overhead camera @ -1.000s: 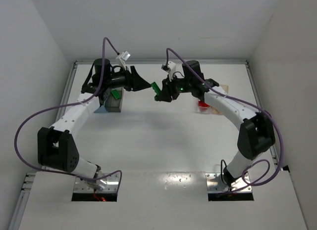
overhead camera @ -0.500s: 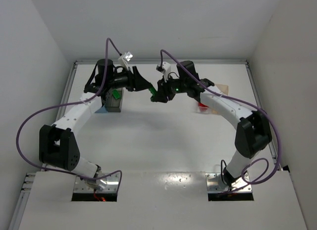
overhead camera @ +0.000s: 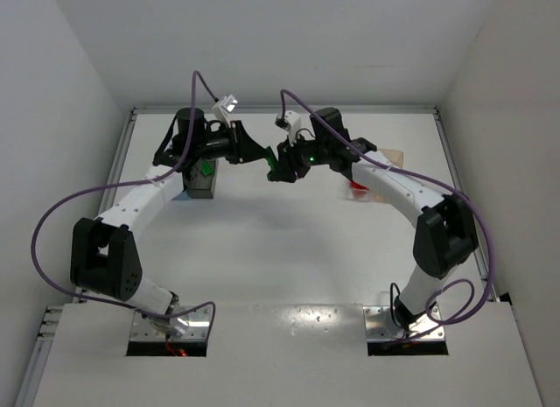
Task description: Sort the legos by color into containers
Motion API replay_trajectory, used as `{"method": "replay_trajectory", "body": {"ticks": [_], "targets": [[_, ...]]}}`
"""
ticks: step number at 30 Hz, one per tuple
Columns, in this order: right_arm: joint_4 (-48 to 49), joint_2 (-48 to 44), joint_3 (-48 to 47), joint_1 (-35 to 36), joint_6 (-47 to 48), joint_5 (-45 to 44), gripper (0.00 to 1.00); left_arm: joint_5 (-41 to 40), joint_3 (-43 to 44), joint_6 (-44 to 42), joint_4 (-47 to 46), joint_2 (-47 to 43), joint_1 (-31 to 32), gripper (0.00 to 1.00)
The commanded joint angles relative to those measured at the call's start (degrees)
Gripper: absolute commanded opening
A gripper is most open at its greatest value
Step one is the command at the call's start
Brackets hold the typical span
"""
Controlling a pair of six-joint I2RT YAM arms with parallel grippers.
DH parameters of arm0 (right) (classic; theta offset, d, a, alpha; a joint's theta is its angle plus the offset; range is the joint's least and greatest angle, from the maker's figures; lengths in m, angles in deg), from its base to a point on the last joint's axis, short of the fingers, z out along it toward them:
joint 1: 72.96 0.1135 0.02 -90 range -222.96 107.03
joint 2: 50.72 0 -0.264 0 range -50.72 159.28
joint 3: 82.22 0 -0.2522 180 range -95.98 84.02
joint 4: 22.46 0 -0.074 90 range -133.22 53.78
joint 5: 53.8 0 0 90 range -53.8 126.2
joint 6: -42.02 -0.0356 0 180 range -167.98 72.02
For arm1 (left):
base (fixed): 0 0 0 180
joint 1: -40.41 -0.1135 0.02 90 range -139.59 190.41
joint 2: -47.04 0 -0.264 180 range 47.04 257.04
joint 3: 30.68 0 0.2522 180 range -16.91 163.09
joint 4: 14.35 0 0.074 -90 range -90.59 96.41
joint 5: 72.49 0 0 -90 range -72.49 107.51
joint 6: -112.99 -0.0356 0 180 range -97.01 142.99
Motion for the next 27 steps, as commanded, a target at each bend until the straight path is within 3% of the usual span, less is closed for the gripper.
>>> {"method": "replay_trajectory", "body": {"ticks": [1, 11, 27], "targets": [[3.66, -0.15, -1.23, 0.42, 0.71, 0.17, 0.04, -1.76, -1.31, -0.18, -0.24, 0.79, 1.04, 0.17], [3.13, -1.73, 2.03, 0.42, 0.71, 0.69, 0.07, -3.09, 1.16, 1.05, -2.69, 0.79, -2.57, 0.14], [2.60, -2.26, 3.61, 0.42, 1.24, 0.17, 0.11, -3.09, 1.68, 6.49, -8.84, -4.13, -15.66, 0.13]]}}
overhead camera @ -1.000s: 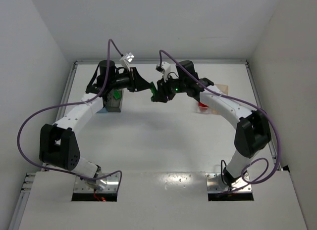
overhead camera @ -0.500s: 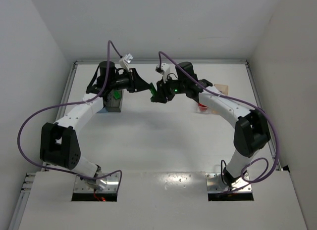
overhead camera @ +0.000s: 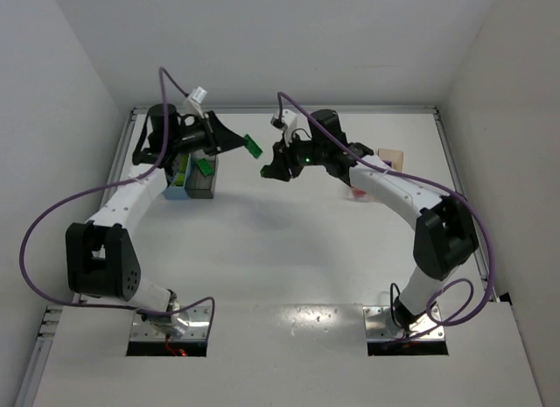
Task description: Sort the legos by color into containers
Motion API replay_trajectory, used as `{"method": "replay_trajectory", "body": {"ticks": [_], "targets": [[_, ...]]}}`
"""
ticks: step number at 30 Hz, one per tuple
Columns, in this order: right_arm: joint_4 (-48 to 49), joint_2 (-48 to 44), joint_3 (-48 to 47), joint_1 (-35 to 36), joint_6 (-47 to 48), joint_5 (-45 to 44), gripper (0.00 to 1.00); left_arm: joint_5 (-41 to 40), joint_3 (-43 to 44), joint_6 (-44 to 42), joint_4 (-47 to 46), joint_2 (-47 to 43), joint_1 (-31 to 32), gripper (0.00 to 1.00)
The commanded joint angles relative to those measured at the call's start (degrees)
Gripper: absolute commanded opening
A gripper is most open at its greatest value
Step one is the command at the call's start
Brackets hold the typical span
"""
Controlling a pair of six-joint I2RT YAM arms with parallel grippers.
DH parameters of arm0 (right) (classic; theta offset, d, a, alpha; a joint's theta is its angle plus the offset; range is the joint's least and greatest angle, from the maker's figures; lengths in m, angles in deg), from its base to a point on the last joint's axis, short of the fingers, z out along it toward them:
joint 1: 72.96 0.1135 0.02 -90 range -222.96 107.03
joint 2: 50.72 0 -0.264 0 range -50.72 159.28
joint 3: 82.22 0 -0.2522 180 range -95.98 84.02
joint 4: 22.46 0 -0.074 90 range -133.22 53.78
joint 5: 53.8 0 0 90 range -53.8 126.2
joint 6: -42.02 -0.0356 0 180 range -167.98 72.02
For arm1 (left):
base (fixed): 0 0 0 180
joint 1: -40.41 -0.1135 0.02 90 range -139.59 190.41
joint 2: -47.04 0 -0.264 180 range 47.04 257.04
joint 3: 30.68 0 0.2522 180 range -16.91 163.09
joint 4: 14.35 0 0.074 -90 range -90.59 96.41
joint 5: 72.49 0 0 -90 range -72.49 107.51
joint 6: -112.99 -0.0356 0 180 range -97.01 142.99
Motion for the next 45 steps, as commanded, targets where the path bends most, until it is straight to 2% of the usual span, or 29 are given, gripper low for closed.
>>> {"method": "replay_trajectory", "body": {"ticks": [1, 8, 10, 12, 13, 14, 17, 18, 19, 22, 31, 33, 37, 41, 44, 45], "targets": [[-6.97, -2.48, 1.51, -0.74, 0.89, 0.56, 0.12, -7.27, 2.23, 0.49, -8.00, -3.72, -8.07, 0.13], [-6.97, -2.48, 2.04, -0.74, 0.89, 0.56, 0.13, -6.74, 1.70, 1.63, -9.41, -4.24, -9.93, 0.12], [-6.97, -2.48, 2.04, -0.74, 0.89, 0.56, 0.10, -6.74, 1.18, 0.23, -8.01, -4.77, -9.93, 0.12], [-6.97, -2.48, 2.04, -0.74, 0.89, 0.56, 0.10, -6.74, 0.65, -5.97, -1.28, -4.77, -9.93, 0.12], [-6.97, -2.48, 2.04, -0.74, 0.89, 0.56, 0.10, -8.13, 0.65, -8.01, -1.23, -4.77, -9.93, 0.12], [-6.97, -3.00, 2.04, -0.74, 0.89, 0.56, 0.10, -9.54, 0.65, -10.12, 2.77, -5.38, -9.32, 0.12], [-6.97, -3.00, 1.52, -0.74, 0.89, 0.56, 0.10, -23.22, 0.12, -17.93, 12.61, -7.22, -8.00, 0.12], [-6.97, -3.00, 1.51, -0.74, 0.28, 0.56, 0.10, -30.05, 0.64, -19.36, 14.13, -7.84, -8.00, 0.12], [-6.97, -3.00, 1.51, -0.74, 0.28, 0.56, 0.10, -33.07, 0.65, -20.33, 15.28, -7.85, -7.47, 0.12], [-6.97, -2.39, 0.98, -1.27, 0.28, 0.56, 0.10, -38.18, 0.65, -23.76, 17.14, -7.85, -7.47, 0.12], [-6.44, -0.63, -0.77, -1.27, -1.48, 0.56, 0.10, -42.86, 0.65, -27.89, 20.39, 0.58, -6.94, 0.15], [-6.44, -0.63, -1.30, -1.27, -1.48, 0.56, 0.10, -42.86, 0.12, -27.90, 20.39, 1.73, -6.94, 0.18], [-6.44, -0.10, -1.82, -1.27, -1.48, 0.56, 0.10, -42.86, 0.12, -27.90, 20.39, 3.76, -6.94, 0.33], [-5.91, 1.12, -2.44, -1.27, -2.10, 1.08, 0.10, -41.11, 0.12, -27.90, 20.39, 6.03, -6.94, 0.61], [-5.30, 2.26, -3.59, -1.27, -3.32, 1.09, 0.10, -36.12, 0.12, -27.90, 20.39, 6.04, -6.94, 0.76], [-4.69, 3.05, -4.20, -1.27, -3.94, 1.09, 0.10, -33.74, 0.12, -27.11, 19.52, 5.26, -7.72, 0.76]]}}
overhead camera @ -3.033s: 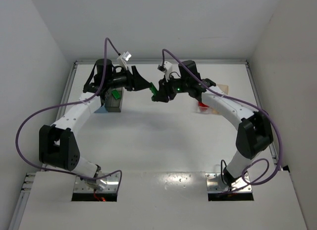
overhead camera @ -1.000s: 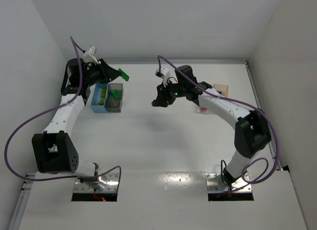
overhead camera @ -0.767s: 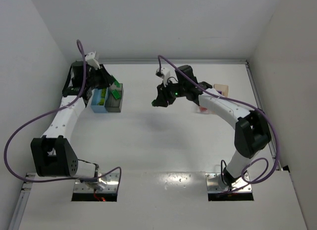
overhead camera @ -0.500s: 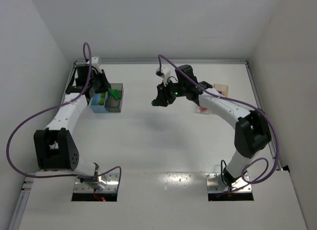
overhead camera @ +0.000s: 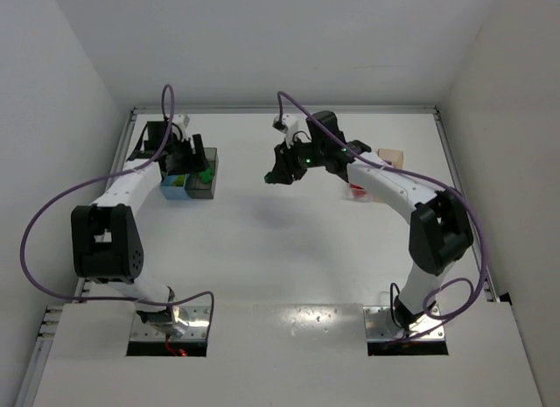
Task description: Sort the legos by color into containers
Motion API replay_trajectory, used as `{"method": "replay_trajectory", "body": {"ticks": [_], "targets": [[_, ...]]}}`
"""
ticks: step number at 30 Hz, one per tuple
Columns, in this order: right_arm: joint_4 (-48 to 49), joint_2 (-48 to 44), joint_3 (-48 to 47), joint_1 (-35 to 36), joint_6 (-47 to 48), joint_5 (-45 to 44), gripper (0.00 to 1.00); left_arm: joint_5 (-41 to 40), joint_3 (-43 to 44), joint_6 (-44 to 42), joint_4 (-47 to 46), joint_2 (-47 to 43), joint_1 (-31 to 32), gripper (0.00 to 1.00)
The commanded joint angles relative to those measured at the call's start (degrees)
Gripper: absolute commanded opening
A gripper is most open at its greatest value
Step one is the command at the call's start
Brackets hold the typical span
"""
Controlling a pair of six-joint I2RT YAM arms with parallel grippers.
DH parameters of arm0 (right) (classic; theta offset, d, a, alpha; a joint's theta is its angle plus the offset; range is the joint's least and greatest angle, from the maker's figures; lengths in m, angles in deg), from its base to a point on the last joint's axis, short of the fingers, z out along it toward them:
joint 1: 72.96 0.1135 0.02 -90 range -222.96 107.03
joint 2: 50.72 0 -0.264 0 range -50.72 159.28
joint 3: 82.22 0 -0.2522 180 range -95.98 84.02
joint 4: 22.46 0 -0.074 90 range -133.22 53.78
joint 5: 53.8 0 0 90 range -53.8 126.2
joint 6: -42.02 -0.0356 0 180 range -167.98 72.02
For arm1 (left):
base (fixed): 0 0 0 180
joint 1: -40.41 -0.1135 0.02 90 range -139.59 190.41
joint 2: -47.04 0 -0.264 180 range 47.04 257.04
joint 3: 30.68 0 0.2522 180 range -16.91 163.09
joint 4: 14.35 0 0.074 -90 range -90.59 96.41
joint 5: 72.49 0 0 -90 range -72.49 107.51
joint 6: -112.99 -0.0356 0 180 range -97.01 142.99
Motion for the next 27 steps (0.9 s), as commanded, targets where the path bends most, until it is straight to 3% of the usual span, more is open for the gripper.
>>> {"method": "replay_trajectory", "body": {"ticks": [1, 4, 8, 14, 19, 22, 27], "targets": [[3.97, 1.58, -4.11, -0.35, -2.52, 0.87, 0.10, 8.58, -0.95, 0.35, -2.84, -2.24, -2.22, 0.76], [5.72, 3.94, -7.19, 0.87, -4.80, 1.65, 0.10, 17.73, -5.16, 5.70, -11.88, -10.91, -6.43, 0.76], [8.72, 11.65, -15.86, 3.07, -9.72, 1.66, 0.10, 22.31, -4.92, 12.98, -20.34, -20.07, -11.62, 0.77], [13.64, 24.06, -29.57, 8.16, -17.45, 1.32, 0.10, 25.04, 1.06, 12.48, -11.22, -21.24, -20.58, 0.80], [17.58, 36.61, -39.52, 10.72, -19.31, -3.26, 0.10, 29.69, 0.28, 10.46, -6.46, -22.29, -27.18, 0.80], [18.82, 40.15, -42.69, 11.25, -18.79, -5.28, 0.10, 31.81, -0.34, 9.05, -4.62, -22.29, -27.99, 0.80], [20.94, 45.86, -45.07, 11.25, -18.26, -7.65, 0.22, 32.34, -0.87, 7.38, -3.47, -21.68, -28.60, 0.82]]}}
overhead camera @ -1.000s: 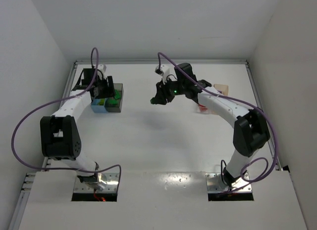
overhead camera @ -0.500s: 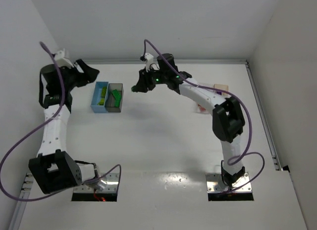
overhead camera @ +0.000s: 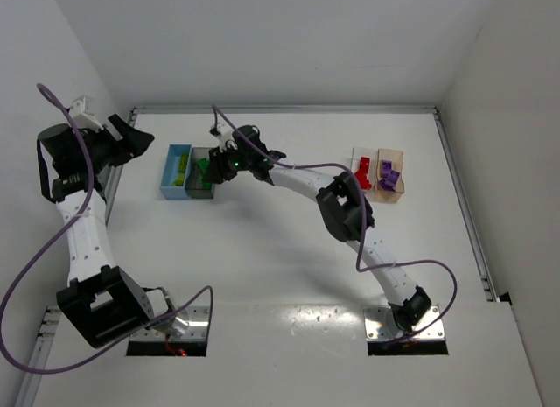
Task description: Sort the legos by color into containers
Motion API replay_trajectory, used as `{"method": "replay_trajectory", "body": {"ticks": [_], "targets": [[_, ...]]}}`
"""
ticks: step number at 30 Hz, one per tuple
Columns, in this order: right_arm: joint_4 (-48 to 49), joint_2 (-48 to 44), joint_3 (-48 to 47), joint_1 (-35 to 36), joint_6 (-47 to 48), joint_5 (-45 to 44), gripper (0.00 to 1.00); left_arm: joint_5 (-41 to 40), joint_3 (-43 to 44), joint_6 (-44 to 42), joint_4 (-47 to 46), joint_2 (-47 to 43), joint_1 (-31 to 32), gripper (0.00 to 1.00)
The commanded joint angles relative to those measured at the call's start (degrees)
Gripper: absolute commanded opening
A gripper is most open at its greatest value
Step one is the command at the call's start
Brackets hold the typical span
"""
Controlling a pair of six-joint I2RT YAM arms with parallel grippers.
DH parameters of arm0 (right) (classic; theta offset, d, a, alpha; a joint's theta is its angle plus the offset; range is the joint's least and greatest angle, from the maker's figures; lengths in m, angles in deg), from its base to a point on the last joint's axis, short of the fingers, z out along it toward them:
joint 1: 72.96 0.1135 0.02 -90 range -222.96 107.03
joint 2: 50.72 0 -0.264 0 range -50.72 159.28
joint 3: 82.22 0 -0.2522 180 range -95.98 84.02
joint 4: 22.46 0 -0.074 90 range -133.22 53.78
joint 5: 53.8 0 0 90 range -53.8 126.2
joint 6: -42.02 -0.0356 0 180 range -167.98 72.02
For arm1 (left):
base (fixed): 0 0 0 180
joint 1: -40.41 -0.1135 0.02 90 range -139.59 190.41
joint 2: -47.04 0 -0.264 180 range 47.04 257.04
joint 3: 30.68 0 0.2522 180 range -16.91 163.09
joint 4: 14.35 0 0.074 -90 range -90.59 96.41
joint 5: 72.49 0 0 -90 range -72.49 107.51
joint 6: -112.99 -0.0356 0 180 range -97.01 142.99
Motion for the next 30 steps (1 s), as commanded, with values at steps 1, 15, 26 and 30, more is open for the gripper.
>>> {"method": "replay_trajectory", "body": {"ticks": [1, 15, 26, 30], "targets": [[4.98, 1.43, -4.29, -0.53, -0.42, -3.41, 0.25, 3.14, 0.09, -1.58, 0.62, 0.07, -0.54, 0.82], [6.13, 2.95, -8.07, 1.14, 2.21, -2.37, 0.72, 5.86, -2.19, -3.17, 0.62, 1.65, -1.06, 0.85], [-8.18, -19.53, 2.80, -2.98, 12.39, -9.38, 0.85, 9.73, -0.61, -11.68, 6.51, 1.57, 4.37, 0.99], [-14.51, -40.94, 20.43, -11.93, 16.89, -10.10, 0.90, 3.26, -2.63, -12.83, 7.12, 0.42, 13.85, 0.99]]}}
